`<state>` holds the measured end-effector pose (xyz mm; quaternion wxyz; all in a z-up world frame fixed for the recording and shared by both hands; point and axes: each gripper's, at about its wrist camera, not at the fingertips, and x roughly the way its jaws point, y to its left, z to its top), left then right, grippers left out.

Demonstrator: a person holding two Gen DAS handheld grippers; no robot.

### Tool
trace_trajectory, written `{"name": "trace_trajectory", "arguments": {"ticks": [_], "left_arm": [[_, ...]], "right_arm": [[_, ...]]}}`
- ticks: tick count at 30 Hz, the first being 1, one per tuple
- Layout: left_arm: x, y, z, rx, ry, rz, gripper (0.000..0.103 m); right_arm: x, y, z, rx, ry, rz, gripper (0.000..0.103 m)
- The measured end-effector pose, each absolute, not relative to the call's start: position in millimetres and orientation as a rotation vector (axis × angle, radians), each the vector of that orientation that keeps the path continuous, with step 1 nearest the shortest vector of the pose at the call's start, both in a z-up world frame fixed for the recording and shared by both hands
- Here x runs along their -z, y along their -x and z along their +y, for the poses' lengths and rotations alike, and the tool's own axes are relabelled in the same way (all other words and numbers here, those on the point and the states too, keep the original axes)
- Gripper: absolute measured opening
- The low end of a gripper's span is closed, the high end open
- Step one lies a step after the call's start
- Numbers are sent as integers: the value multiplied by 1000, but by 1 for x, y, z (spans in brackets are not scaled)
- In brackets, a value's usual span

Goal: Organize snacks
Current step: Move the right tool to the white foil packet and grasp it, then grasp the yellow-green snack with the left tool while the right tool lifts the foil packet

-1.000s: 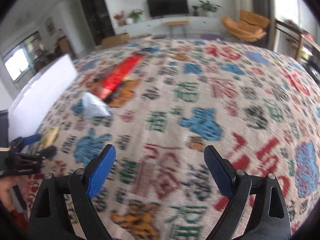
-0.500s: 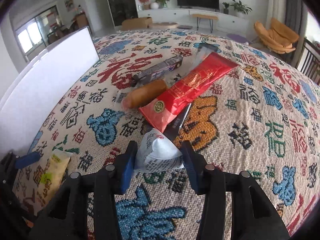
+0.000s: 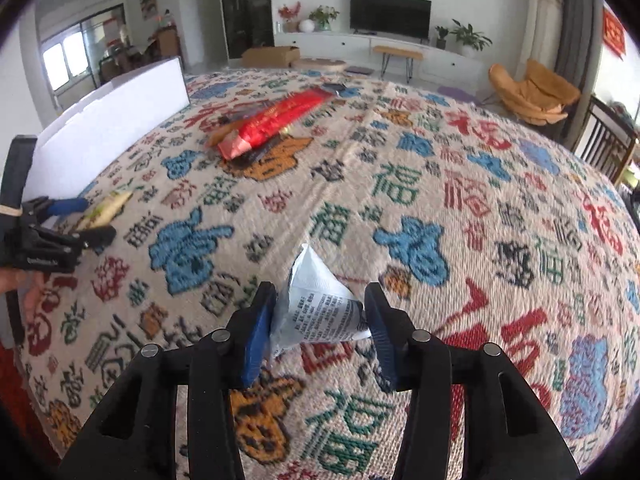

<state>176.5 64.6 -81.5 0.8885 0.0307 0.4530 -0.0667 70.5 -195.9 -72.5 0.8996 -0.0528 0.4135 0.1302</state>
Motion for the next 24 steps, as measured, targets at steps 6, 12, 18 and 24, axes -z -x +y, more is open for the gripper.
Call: {"name": "trace_trajectory", "arguments": {"ticks": [6, 12, 18, 24], "left_arm": [[82, -176, 65, 139, -63, 941, 103], [81, -176, 64, 139, -63, 941, 103], [81, -176, 64, 139, -63, 941, 103], [81, -176, 64, 140, -61, 941, 103]], "right_arm": [[85, -73, -196, -242, 104, 879, 78], [86, -75, -195, -230, 108, 884, 82], [88, -75, -197, -216, 112, 886, 85], [87, -74, -197, -217, 110, 886, 85]]}}
